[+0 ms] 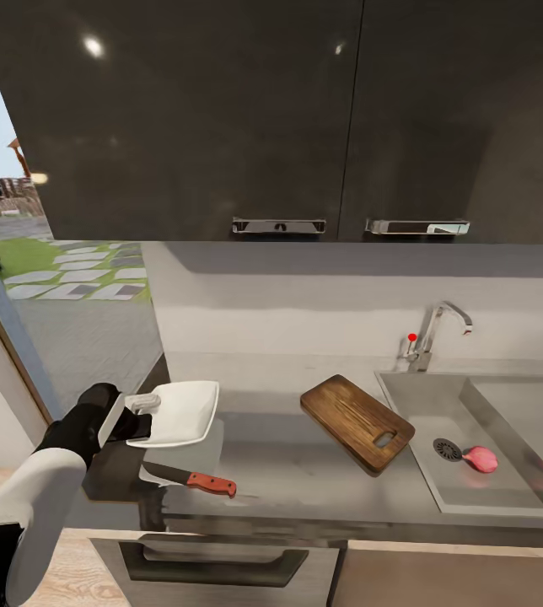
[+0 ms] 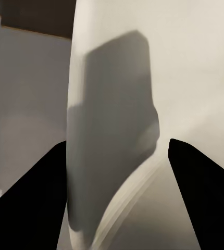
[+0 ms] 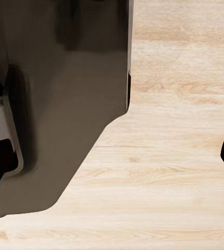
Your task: In the kitchen, take the Vidalia onion out of the sink, dice it on the chopping board with the paring knife, put the diced onion into the bowl on the countertop, then place both the paring knife and the chopping board into the sink.
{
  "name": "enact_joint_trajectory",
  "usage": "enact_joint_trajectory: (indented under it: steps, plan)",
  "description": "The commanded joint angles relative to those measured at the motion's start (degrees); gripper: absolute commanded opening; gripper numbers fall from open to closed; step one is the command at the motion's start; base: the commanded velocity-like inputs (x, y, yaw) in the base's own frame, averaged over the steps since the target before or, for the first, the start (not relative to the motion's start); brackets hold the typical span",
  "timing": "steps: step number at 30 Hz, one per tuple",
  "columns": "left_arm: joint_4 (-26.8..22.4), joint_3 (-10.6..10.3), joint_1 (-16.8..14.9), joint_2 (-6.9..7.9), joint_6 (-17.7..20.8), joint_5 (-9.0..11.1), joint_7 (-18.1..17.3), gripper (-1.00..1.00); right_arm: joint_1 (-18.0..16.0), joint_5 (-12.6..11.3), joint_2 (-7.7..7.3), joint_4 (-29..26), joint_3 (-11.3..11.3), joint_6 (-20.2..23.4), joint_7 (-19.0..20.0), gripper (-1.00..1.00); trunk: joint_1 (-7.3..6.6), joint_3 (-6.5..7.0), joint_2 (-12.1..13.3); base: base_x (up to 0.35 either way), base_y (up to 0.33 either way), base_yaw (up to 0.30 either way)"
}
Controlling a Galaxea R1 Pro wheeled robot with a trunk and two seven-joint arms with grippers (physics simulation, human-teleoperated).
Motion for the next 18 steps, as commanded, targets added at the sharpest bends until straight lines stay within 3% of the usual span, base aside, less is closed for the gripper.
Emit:
enact_joint_trajectory:
  steps: [1,18]
  plan:
    - [0.0,0.1,0.0,-0.01,0.2,0.1,-0.2,-1.00,0.0,0.0,0.00,0.1,0.0,-0.3,0.0,1.00,0.04,-0.11,-0.1,0.000,0.000,0.000]
    - [0.0,0.1,0.0,0.00,0.2,0.1,-0.2,-1.00,0.0,0.0,-0.01,0.1,0.0,-0.3,0.0,1.00,0.04,-0.74,-0.1,0.000,0.000,0.000]
